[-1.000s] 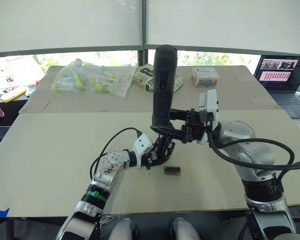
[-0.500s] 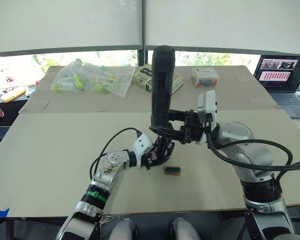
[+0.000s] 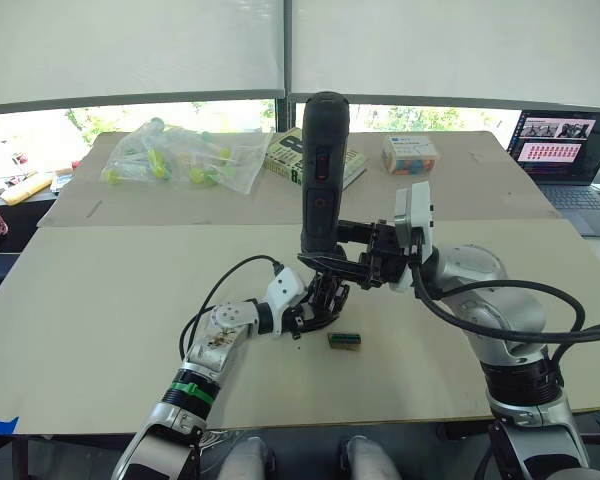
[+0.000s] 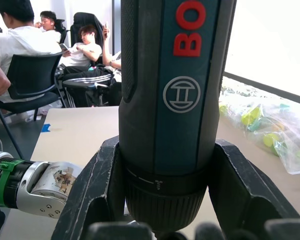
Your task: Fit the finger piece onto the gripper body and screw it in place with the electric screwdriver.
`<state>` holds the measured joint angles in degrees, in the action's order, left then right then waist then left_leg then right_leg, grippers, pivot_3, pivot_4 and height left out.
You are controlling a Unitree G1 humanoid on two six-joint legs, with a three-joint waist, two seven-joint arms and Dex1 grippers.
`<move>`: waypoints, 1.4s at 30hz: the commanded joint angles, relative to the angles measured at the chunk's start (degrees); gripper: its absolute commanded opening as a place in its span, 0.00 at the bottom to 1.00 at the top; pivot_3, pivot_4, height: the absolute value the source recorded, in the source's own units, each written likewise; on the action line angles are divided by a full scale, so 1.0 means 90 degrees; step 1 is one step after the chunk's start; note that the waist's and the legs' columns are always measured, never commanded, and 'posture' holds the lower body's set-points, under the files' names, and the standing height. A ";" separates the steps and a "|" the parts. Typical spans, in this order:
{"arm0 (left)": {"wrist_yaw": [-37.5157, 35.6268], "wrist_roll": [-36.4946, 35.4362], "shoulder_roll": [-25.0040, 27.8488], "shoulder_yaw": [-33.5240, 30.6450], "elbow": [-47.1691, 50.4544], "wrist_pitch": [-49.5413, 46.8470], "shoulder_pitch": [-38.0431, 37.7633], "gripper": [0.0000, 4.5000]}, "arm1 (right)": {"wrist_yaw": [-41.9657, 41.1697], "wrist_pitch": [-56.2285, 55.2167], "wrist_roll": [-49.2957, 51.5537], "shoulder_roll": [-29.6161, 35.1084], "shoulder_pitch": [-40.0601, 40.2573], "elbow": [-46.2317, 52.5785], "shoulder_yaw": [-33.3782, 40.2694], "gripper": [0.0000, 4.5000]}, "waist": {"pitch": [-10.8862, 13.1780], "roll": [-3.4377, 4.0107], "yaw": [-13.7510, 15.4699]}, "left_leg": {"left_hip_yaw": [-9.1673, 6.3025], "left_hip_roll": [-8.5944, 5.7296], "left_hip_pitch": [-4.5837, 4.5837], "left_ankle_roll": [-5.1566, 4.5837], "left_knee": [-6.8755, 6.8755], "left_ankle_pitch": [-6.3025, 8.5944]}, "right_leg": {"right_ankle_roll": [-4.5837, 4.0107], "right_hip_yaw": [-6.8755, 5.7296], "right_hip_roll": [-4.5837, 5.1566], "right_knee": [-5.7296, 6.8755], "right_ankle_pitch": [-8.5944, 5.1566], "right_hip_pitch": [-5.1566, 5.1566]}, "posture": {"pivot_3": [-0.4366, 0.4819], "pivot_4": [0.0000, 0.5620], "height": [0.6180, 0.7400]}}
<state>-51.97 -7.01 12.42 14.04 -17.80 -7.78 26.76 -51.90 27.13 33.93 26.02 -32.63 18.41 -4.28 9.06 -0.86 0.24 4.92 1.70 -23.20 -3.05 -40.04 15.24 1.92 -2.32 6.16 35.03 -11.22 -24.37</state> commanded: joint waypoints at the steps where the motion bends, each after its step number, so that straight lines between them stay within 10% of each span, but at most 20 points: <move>1: -0.0069 0.0067 0.0038 0.0178 -0.0114 -0.0227 -0.0222 0.51 | 0.0041 0.0050 0.0119 -0.0050 0.0009 0.0270 -0.0008 0.43 | 0.0000 0.0000 0.0000 | 0.0000 0.0000 0.0000 0.0000 0.0000 0.0000 | 0.0000 0.0000 0.0000 0.0000 0.0000 0.0000 | 0.48 0.27 1.00; 42: -0.0025 0.0061 0.0021 0.0147 -0.0222 -0.0203 -0.0167 0.51 | 0.0525 -0.0262 -0.0895 0.0083 0.0742 -0.0256 -0.0619 0.43 | -0.0124 -0.0020 0.0009 | 0.0001 0.0002 0.0036 0.0000 0.0018 0.0000 | -0.0005 0.0003 0.0000 -0.0003 -0.0006 0.0023 | 0.48 0.27 1.00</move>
<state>-51.33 -6.68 12.28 14.42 -18.93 -8.08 26.65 -47.30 23.20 28.96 25.74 -28.15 19.57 -8.15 7.94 -1.03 0.32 4.92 1.72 -22.87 -3.05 -39.88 15.24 1.87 -2.30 6.16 35.02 -11.28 -24.16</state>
